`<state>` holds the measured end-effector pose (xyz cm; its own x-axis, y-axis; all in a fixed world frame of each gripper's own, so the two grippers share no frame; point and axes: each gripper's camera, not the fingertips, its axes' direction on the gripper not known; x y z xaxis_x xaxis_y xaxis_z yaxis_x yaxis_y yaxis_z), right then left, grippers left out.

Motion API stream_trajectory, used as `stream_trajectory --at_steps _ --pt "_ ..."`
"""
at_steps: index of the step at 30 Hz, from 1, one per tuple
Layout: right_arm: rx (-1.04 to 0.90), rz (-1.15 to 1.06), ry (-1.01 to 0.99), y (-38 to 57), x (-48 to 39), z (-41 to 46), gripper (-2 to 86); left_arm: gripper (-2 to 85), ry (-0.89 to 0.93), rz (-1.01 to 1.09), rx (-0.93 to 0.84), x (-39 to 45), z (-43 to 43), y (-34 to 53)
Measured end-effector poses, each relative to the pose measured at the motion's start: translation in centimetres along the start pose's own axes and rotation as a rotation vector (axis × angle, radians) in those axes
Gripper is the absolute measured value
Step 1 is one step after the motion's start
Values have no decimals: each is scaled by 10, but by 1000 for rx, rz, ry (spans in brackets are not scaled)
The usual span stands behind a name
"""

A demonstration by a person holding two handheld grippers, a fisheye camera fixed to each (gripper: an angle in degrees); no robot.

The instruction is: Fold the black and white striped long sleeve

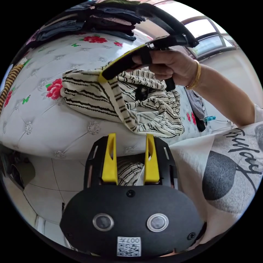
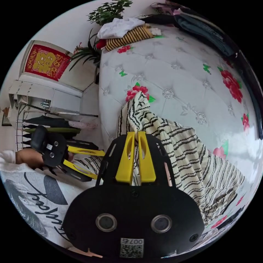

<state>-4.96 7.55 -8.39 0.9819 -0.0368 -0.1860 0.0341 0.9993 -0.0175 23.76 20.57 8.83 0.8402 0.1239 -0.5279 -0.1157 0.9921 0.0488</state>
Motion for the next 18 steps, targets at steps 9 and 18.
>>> stream_trajectory --at_steps 9,18 --pt "633 84 -27 85 -49 -149 -2 211 49 194 52 70 -5 -75" --pt "1044 173 312 217 -124 -243 -1 -1 -88 222 44 114 -24 -100"
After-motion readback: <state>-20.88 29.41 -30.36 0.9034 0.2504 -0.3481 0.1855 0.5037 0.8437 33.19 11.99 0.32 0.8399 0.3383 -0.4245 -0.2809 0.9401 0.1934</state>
